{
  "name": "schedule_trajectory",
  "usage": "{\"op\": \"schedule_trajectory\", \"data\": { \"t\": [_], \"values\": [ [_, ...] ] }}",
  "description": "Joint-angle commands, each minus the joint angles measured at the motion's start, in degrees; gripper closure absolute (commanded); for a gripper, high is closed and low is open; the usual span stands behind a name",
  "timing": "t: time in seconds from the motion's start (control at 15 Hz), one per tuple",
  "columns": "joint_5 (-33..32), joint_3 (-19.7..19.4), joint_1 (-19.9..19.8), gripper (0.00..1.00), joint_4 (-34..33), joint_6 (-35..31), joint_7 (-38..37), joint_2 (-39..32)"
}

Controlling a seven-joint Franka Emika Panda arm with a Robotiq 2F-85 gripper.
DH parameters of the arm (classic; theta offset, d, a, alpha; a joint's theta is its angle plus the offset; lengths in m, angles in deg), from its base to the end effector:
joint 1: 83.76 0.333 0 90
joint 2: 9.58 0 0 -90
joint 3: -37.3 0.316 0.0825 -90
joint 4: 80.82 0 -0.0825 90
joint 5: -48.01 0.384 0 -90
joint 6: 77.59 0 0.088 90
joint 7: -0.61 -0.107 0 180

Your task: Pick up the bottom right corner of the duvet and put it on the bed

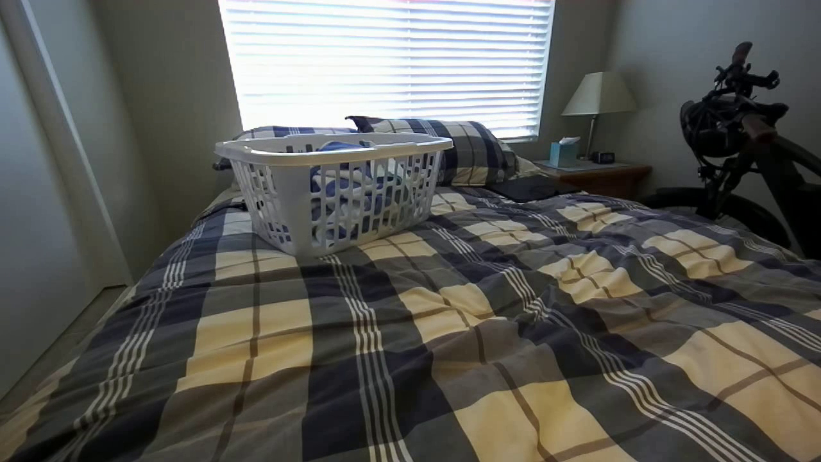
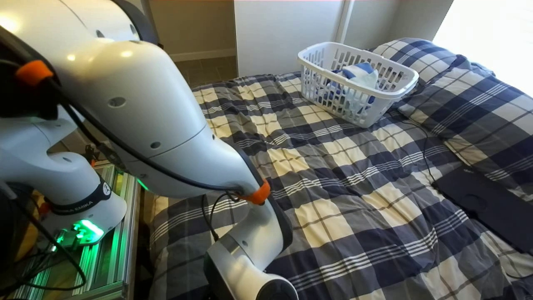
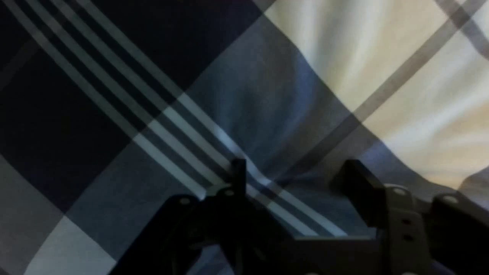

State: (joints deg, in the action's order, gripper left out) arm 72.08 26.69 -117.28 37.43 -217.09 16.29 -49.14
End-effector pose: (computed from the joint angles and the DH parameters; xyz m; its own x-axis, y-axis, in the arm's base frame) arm 0.3825 -0.3804 0.0767 0.6601 -0.7014 -0.2688 -0.7461 -0.6537 -0.1264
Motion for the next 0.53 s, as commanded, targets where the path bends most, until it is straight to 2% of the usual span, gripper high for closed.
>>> {"op": "schedule_trajectory", "data": {
  "t": [0.0, 0.13, 0.4, 0.47],
  "values": [
    [-2.00, -0.70, -1.69, 0.01, -0.44, 0.36, -0.72, -0.95],
    [-2.70, -0.99, -2.00, 0.00, -0.98, 0.19, -1.13, -1.69],
    [-1.74, 0.91, -3.25, 0.00, -3.00, 0.04, -0.04, -3.17],
    [-1.72, 1.22, -3.21, 0.25, -3.24, -0.36, 0.13, -3.36]
  ]
}}
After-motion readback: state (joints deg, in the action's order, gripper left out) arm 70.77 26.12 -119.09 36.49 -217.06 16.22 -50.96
